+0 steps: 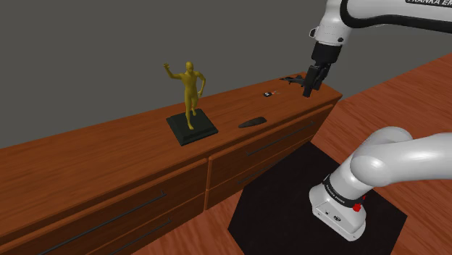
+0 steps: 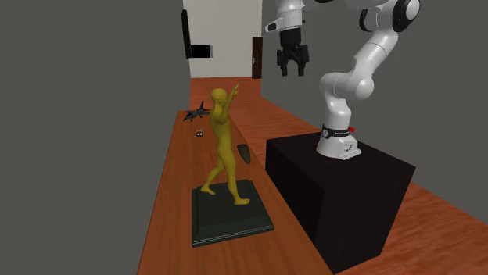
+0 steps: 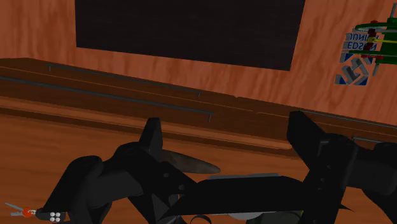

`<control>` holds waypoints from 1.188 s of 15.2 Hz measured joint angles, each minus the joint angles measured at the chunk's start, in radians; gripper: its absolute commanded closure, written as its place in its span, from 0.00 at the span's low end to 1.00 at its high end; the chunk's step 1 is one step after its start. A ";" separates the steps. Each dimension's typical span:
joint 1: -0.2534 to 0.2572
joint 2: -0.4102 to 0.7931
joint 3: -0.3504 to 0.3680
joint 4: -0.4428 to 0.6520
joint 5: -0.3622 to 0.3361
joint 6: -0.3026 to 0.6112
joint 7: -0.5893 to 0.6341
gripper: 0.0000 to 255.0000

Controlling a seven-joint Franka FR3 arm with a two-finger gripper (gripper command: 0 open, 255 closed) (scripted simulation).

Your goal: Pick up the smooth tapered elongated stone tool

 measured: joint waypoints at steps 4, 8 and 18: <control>0.021 0.033 -0.030 -0.036 -0.033 0.077 -0.099 0.00; 0.061 0.101 -0.083 -0.090 -0.087 0.224 -0.284 0.00; 0.180 0.401 -0.191 -0.142 -0.154 0.650 -0.729 0.00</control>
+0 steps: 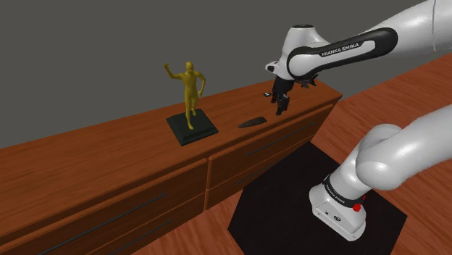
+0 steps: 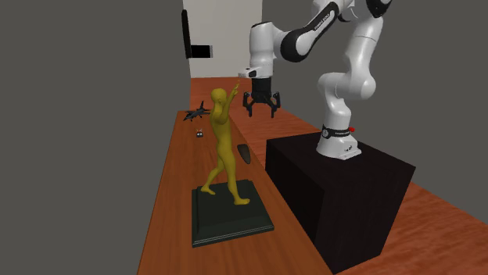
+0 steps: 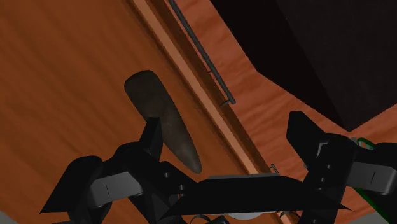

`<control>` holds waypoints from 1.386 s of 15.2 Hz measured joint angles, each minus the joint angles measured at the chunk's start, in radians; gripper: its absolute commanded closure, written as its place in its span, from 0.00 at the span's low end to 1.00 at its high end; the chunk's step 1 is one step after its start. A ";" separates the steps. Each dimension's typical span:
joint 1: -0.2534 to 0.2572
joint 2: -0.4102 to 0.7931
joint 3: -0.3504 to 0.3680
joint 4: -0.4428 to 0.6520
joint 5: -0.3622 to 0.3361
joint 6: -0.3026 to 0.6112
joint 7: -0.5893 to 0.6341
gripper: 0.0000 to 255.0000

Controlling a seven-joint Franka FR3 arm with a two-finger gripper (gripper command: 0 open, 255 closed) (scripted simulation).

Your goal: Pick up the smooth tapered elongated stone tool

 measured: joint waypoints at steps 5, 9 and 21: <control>0.058 0.204 -0.046 0.035 0.023 0.210 -0.248 0.00; 0.095 0.363 -0.050 0.080 0.082 0.353 -0.455 0.00; 0.100 0.492 -0.033 0.076 0.144 0.492 -0.538 1.00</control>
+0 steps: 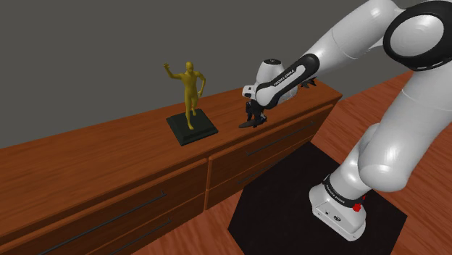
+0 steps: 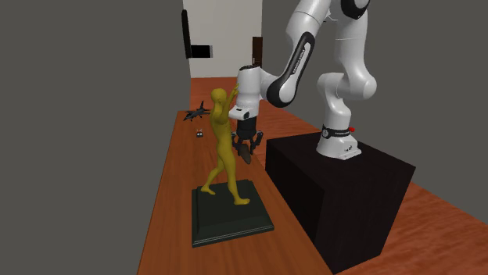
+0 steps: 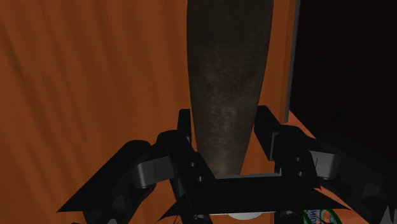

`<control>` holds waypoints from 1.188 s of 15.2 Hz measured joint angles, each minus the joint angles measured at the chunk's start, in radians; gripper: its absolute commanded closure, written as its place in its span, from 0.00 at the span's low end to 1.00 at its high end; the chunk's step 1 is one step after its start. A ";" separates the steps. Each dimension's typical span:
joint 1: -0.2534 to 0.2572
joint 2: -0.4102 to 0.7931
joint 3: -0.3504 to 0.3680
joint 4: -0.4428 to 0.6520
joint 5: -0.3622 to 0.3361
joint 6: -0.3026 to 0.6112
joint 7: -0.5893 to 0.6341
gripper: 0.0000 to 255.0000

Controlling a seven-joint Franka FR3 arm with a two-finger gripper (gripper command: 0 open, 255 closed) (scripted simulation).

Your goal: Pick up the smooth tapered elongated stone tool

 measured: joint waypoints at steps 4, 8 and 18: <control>0.000 0.001 0.000 0.000 0.000 0.001 0.000 1.00; 0.000 -0.004 -0.001 0.001 -0.002 -0.005 0.002 1.00; 0.003 -0.127 -0.011 0.018 -0.059 -0.140 0.039 1.00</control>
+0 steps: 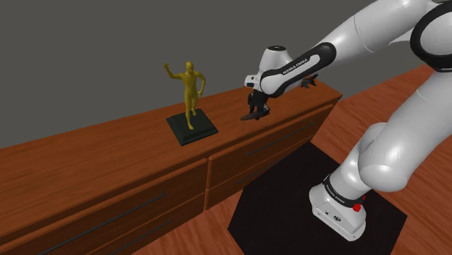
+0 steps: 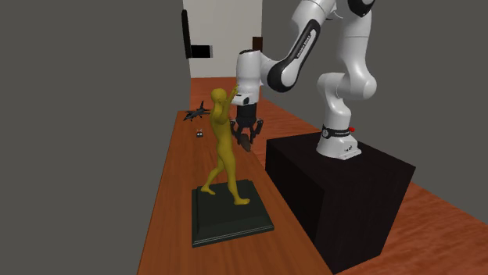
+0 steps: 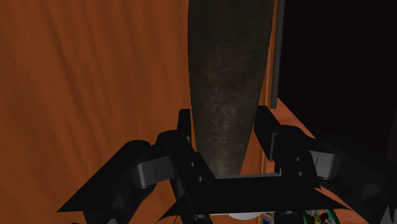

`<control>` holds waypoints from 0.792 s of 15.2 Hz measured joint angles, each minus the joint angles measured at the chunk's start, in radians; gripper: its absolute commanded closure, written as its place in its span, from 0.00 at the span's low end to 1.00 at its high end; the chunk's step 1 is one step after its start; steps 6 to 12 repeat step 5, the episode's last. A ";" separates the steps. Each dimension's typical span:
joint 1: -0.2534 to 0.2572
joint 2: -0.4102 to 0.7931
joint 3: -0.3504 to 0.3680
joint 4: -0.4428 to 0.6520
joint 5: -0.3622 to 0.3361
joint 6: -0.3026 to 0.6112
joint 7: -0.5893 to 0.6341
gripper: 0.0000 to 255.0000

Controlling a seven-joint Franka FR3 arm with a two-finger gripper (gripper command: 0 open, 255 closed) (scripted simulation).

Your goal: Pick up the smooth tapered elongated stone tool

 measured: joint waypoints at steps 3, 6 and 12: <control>0.000 -0.037 0.000 0.009 -0.014 -0.045 0.010 1.00; 0.000 -0.053 0.001 0.017 -0.019 -0.068 0.015 1.00; 0.000 -0.053 0.001 0.017 -0.019 -0.068 0.015 1.00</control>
